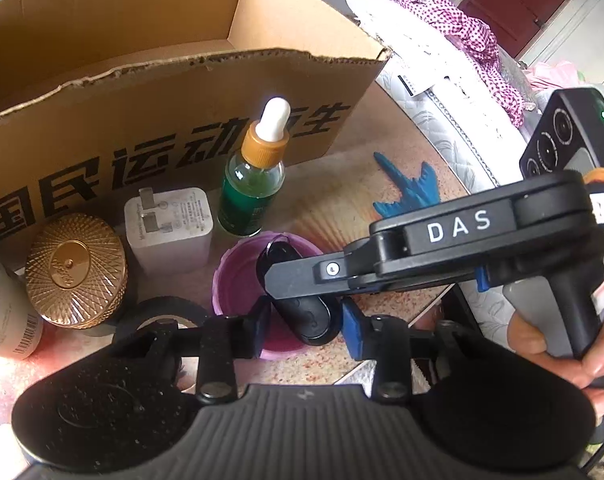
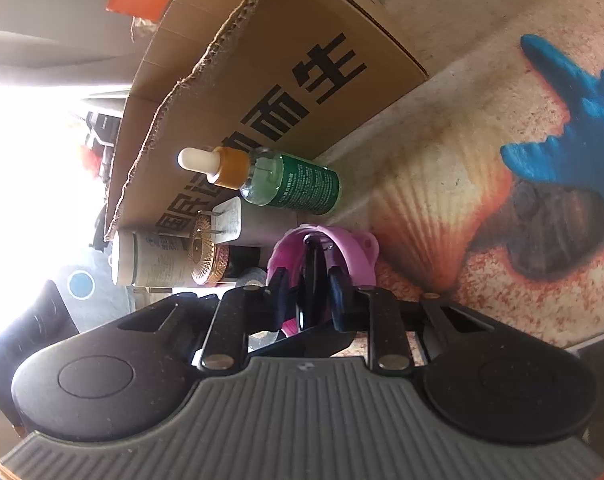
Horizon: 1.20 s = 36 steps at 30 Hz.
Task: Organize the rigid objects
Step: 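Carry the black item with the right tool and release it into the box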
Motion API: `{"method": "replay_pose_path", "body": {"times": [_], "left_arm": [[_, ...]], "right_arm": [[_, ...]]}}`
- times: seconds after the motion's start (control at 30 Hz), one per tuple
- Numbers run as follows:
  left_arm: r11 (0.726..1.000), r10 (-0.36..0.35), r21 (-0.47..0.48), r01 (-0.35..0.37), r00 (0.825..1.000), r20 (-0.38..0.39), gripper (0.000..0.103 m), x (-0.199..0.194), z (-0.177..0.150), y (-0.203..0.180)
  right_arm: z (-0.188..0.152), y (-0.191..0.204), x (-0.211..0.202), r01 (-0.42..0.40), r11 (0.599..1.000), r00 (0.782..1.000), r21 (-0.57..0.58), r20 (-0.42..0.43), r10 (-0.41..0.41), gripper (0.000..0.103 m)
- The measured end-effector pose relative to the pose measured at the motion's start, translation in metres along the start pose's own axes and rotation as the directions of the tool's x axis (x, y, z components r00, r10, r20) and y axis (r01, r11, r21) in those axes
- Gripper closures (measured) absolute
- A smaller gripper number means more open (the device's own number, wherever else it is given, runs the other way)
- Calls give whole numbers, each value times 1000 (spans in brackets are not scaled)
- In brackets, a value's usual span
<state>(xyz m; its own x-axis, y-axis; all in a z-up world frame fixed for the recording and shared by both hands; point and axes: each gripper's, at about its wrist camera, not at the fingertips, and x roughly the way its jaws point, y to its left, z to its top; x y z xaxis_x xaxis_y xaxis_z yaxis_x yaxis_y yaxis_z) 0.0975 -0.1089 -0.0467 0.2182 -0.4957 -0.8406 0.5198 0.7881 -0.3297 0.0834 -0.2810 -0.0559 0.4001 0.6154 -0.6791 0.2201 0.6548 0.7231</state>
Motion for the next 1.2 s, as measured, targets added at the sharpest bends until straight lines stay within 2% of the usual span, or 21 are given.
{"method": "replay_pose_path", "body": {"times": [0.2, 0.53, 0.67, 0.8, 1.0, 1.13, 1.2], "left_arm": [[1000, 12, 18, -13, 1000, 24, 66, -17, 1, -3], [997, 54, 40, -59, 993, 102, 66, -55, -4, -19], [997, 62, 42, -69, 987, 148, 66, -74, -4, -23], [995, 75, 44, -86, 974, 215, 66, -100, 2, -23], [992, 113, 16, -124, 945, 308, 66, -140, 25, -10], [987, 157, -26, -157, 935, 320, 66, -153, 52, 13], [985, 174, -55, -165, 936, 307, 66, -153, 67, 29]], "right_arm": [[-5, 7, -9, -30, 999, 999, -17, 44, 31, 87], [-19, 34, -28, -73, 990, 989, -121, 118, 87, 86], [-23, 51, -37, -83, 981, 983, -175, 144, 109, 87], [-21, 76, -46, -96, 965, 974, -246, 176, 141, 86], [4, 122, -53, -138, 923, 961, -360, 178, 213, 86], [39, 155, -38, -167, 894, 963, -415, 125, 238, 87], [59, 168, -25, -174, 890, 968, -421, 95, 234, 87]]}}
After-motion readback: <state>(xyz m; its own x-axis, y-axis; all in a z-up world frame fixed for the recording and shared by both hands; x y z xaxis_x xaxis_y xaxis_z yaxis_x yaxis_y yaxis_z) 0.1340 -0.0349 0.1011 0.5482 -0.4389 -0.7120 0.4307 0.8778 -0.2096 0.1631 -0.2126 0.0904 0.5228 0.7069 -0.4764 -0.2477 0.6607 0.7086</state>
